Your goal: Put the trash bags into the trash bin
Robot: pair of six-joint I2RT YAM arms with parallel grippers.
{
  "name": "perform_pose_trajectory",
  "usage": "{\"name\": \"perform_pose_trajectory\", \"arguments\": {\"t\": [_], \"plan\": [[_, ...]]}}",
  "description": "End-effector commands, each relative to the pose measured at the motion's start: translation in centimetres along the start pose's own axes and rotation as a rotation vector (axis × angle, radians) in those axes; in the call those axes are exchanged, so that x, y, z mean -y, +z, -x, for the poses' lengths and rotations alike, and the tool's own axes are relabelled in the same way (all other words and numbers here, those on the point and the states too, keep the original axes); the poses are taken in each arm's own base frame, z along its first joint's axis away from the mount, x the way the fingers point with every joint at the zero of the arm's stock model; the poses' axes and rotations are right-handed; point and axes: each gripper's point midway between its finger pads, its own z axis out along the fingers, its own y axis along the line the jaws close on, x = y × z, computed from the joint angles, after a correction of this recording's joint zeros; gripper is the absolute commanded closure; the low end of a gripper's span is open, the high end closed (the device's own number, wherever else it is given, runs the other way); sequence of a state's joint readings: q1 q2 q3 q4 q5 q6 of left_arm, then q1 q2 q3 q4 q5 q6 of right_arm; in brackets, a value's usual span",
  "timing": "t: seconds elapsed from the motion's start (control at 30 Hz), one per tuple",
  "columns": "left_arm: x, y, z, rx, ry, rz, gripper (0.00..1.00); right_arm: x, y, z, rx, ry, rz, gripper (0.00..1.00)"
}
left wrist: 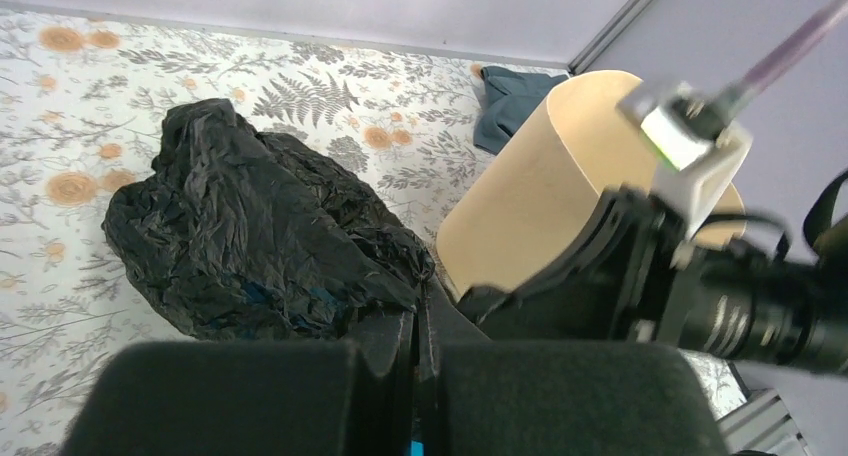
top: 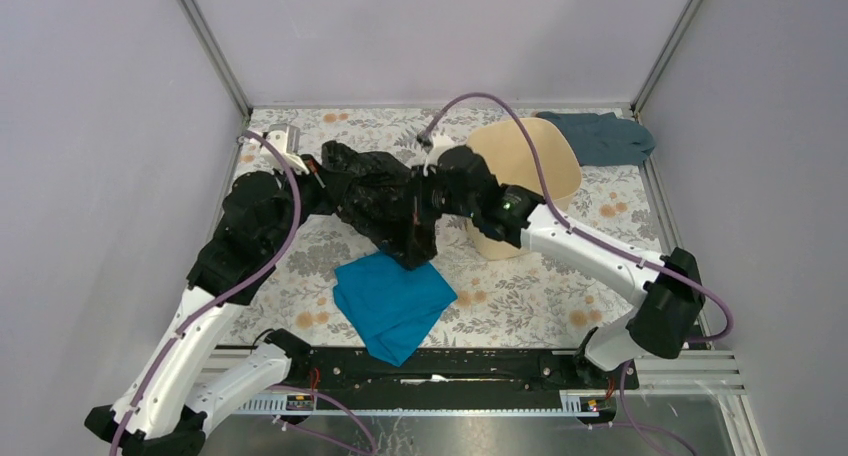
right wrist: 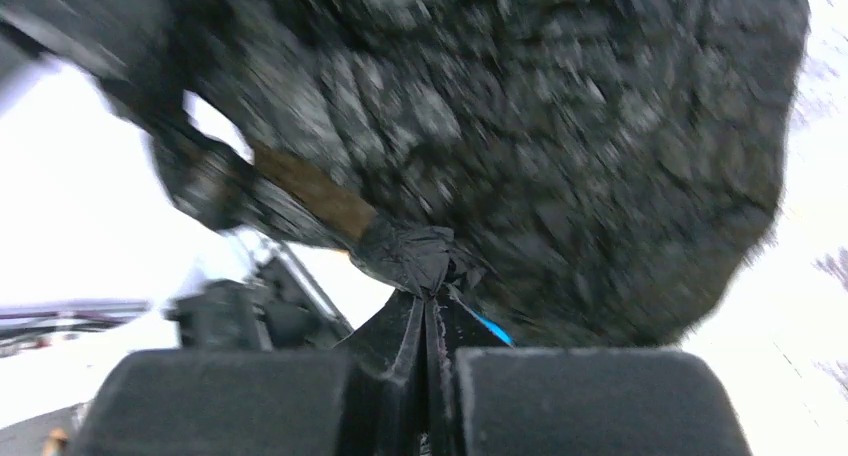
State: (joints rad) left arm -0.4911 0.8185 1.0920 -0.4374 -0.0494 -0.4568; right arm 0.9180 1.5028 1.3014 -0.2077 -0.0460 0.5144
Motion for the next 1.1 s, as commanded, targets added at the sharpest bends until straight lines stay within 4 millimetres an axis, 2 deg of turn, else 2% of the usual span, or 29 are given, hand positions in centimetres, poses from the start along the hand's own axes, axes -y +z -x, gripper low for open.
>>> {"name": "perform_pose_trajectory", "arguments": {"t": [0.0,0.13,0.27,0.4,0.5,0.67,0.87,1.07], "plan": [[0.0,-2.2,2.6,0.083,0.038,0.016,1.00,-5.5,-0.6,7.1,0.122,0.083,0.337,1.00],[0.9,-1.3,1.1,0.038,-0.019,-0.037,1.00,-5.8,0.9,8.3,0.104,0.137,0.423,1.00],[3.3,0.7,-0.8,-0.044,-0.120,-0.160,1.00,-5.8,1.8,7.1,0.066,0.108,0.462,0.95],[4.5,2.2,-1.4,-0.068,-0.198,-0.213,1.00,-4.3,1.1,5.2,0.098,0.071,0.445,0.81],[4.6,3.0,-1.7,-0.070,-0.237,-0.222,1.00,-4.1,0.6,3.9,0.108,0.076,0.476,0.72],[4.2,3.6,-2.2,-0.068,-0.263,-0.206,1.00,-5.3,-0.4,2.8,0.105,0.102,0.602,0.60],[3.4,3.2,-2.5,-0.057,-0.264,-0.175,1.00,-4.7,-0.8,2.8,0.148,0.103,0.577,0.37],[3.0,2.9,-2.4,-0.053,-0.246,-0.154,1.00,-4.6,-1.1,3.1,0.192,0.128,0.571,0.19]]}}
